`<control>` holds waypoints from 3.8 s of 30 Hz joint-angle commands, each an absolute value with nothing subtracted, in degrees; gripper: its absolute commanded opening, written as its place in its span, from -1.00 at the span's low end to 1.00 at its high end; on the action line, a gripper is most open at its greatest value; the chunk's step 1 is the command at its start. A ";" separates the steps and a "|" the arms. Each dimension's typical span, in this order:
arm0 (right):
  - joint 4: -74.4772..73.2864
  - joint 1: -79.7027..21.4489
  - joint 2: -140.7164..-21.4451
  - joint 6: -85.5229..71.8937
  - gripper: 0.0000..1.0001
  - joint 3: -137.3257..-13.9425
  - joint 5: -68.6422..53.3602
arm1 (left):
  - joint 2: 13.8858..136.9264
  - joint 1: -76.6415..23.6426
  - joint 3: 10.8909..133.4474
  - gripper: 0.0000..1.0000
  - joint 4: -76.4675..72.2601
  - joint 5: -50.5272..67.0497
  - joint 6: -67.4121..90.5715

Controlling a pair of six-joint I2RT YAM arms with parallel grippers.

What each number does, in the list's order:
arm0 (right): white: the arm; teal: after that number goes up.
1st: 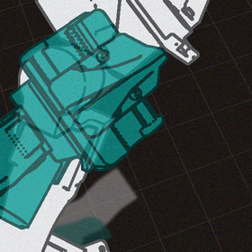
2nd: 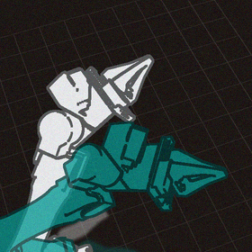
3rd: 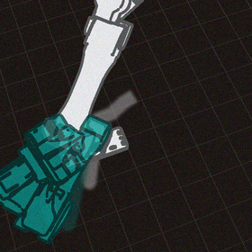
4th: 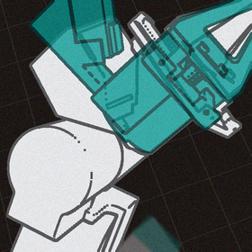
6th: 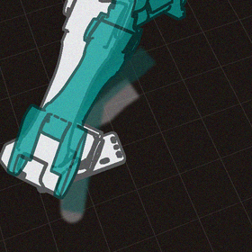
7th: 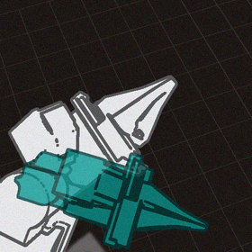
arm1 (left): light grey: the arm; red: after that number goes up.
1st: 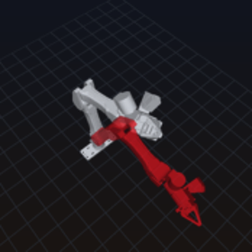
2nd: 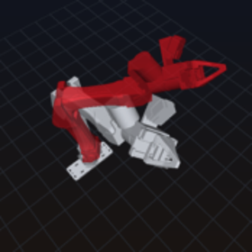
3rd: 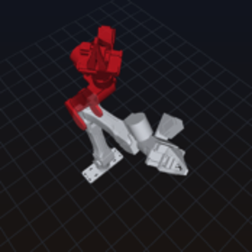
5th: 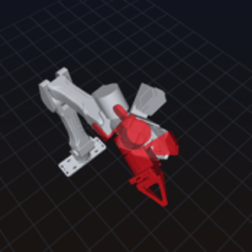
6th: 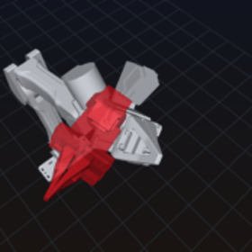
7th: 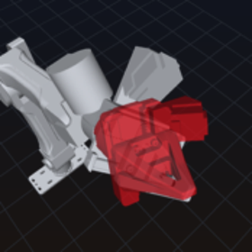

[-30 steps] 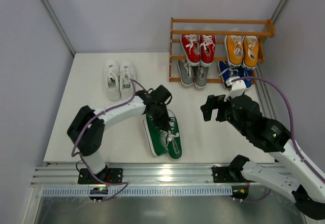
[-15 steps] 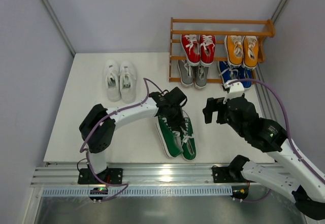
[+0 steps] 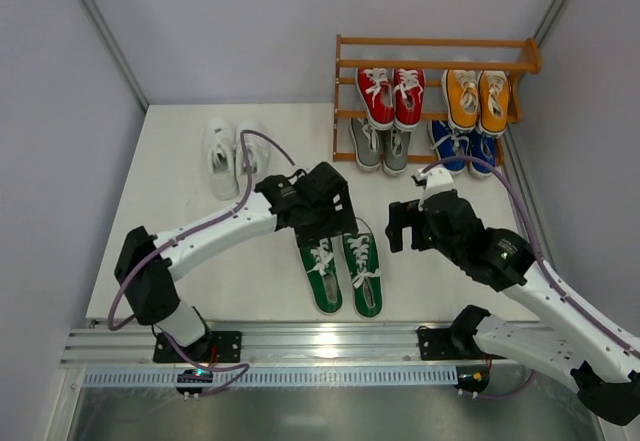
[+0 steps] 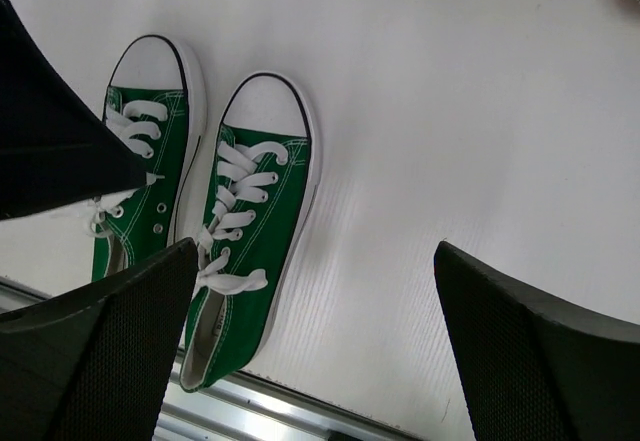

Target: Place and organize the shoes onto the shoe shelf

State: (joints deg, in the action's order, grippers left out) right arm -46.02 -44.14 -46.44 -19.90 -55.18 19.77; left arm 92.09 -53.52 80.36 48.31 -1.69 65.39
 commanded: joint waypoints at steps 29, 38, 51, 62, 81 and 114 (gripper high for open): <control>-42.72 -44.12 -46.14 -24.70 0.99 -50.98 13.10 | 97.30 -44.20 57.04 -0.99 29.45 -0.18 66.69; -42.36 -44.12 -47.98 -24.87 1.00 -49.93 10.47 | 96.07 -47.02 55.72 -1.00 27.15 0.89 70.49; -40.43 -48.08 -51.85 -30.40 0.99 -42.80 -5.01 | 85.88 -46.76 57.04 0.84 39.90 -10.02 69.08; -39.11 -56.34 -61.69 -41.31 1.00 -44.38 6.67 | 78.49 -45.09 55.29 0.99 44.47 -12.83 68.29; -27.86 -57.39 -75.58 -45.26 -0.25 -42.28 8.08 | 68.73 -38.94 48.61 0.98 46.58 -10.99 65.39; -49.83 -51.06 -63.02 -30.32 -0.59 -59.51 6.51 | 71.63 -35.07 51.94 0.93 41.31 -5.98 61.26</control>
